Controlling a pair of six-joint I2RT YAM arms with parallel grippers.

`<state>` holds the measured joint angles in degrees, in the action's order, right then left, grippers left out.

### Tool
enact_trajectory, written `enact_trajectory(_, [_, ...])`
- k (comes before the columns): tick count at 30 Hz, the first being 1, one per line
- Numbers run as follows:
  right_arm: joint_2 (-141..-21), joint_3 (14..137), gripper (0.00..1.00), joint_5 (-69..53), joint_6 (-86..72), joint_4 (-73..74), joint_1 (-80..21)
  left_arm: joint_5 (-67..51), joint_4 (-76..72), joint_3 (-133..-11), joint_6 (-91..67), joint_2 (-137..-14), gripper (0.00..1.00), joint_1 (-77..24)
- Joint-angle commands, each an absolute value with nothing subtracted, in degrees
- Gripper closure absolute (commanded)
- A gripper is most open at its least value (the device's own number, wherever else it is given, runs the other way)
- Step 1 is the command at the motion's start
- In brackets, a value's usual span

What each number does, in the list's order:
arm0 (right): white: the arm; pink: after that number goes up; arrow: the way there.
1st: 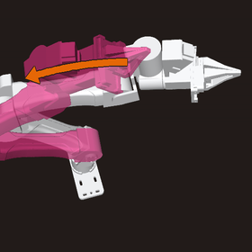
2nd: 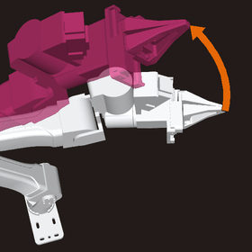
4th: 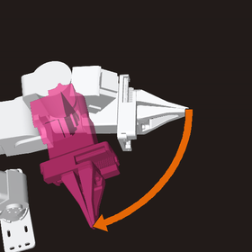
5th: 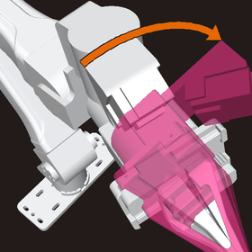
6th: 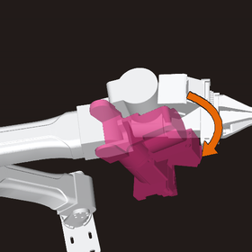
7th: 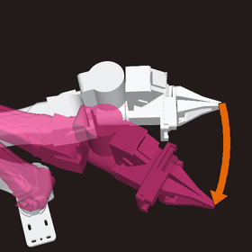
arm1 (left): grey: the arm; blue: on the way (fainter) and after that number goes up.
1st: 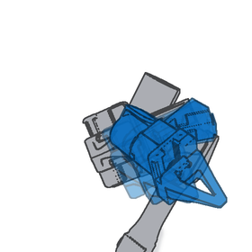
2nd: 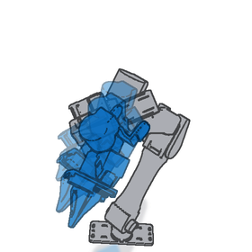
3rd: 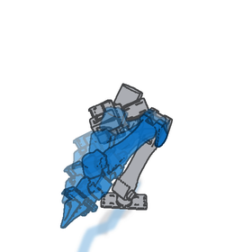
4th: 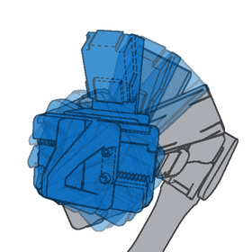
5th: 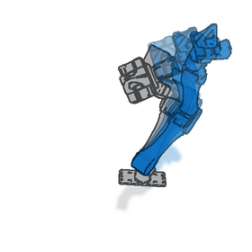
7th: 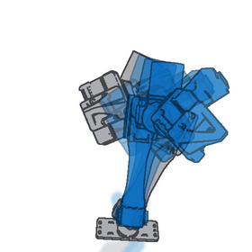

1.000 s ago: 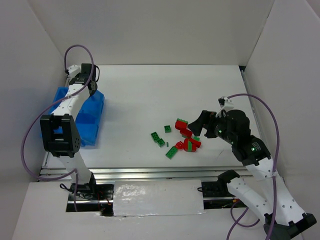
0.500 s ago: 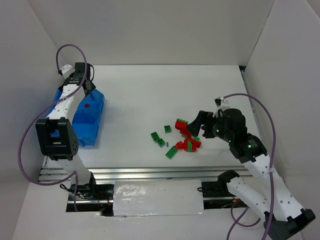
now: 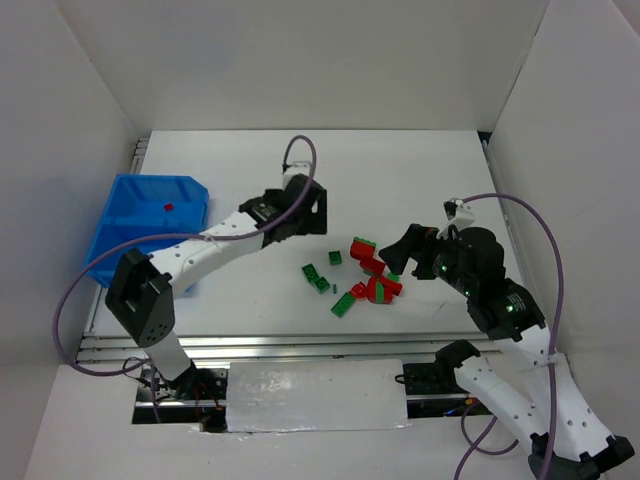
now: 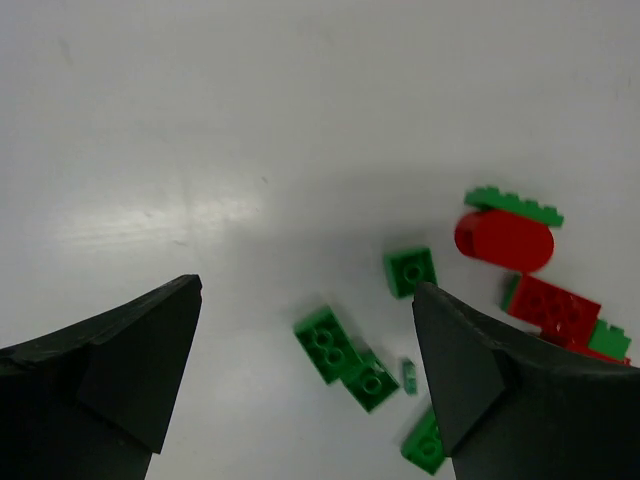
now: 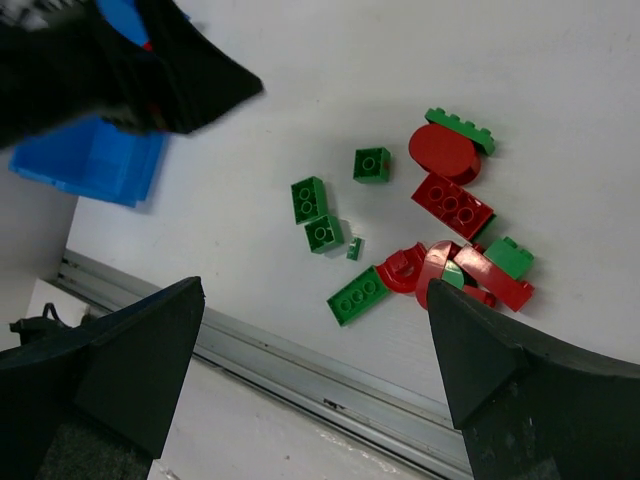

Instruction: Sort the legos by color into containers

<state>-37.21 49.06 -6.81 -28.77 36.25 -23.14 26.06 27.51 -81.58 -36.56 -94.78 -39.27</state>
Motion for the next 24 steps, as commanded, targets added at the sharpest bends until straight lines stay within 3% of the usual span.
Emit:
enact_trajectory(1, [-35.6,50.5,0.0,-5.5,-29.5,35.7,-23.6,24.4,29.5,-79.6,-43.6,-97.2,0.0,-43.1])
enact_trajectory(4, [-35.9,49.7,0.0,-6.9,-29.9,35.1,-23.6,32.6,32.8,-81.3,-50.2,-100.4,0.0,-48.0])
enact_trajectory(10, [-35.2,48.9,0.0,-7.5,-29.8,35.5,-23.8,34.7,40.7,-81.6,-68.5,-107.0,0.01,-49.2])
enact_trajectory(16, [-34.7,49.0,0.01,-7.9,-28.7,36.3,-23.6,33.6,41.7,-81.7,-75.4,-110.2,0.03,-49.3])
enact_trajectory(24, [-34.7,48.7,0.01,-8.4,-28.1,36.1,-23.7,31.0,37.4,-79.2,-76.0,-112.8,0.15,-49.3])
